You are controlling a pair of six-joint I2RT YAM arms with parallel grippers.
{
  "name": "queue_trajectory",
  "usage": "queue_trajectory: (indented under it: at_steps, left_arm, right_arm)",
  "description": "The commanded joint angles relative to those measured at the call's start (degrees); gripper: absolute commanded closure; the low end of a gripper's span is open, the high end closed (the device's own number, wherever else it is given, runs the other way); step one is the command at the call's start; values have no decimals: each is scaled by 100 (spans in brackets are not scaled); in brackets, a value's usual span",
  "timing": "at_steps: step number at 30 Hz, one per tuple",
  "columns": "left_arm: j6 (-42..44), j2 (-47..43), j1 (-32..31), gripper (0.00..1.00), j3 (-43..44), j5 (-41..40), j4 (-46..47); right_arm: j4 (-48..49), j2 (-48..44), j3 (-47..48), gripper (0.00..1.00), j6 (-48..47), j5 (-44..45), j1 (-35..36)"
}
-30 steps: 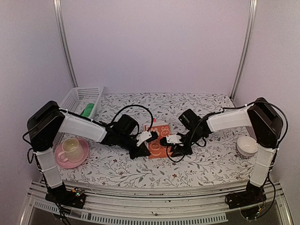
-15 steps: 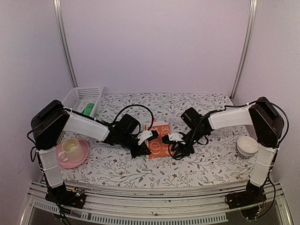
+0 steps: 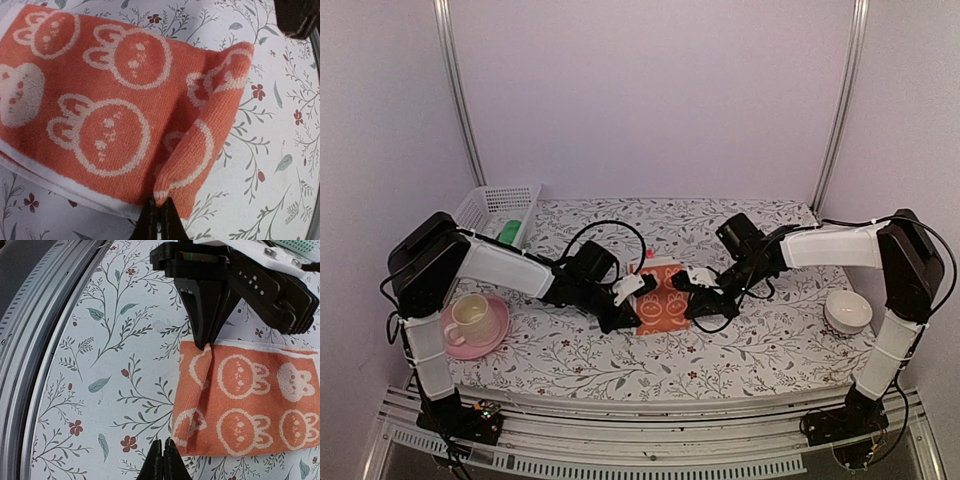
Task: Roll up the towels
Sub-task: Roll the towel at the center of the board.
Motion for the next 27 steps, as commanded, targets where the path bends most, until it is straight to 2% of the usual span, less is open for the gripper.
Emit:
queue_trajectory:
  at_steps: [1, 5, 15, 27]
  left_arm:
    - [-57, 180, 113, 100, 105, -120, -177]
    - [-61, 177, 123, 100, 110, -116, -175]
    - [-69, 179, 119, 100, 125, -106, -189]
    - [-99, 152, 122, 100, 69, -203, -147]
  right_arm:
    - [-304, 101, 110, 97, -193, -317, 47]
    - [-280, 233, 132, 97, -206, -333, 99]
    - [253, 550, 203, 97, 431, 0, 108]
    - [748, 839, 199, 97, 875, 796, 107]
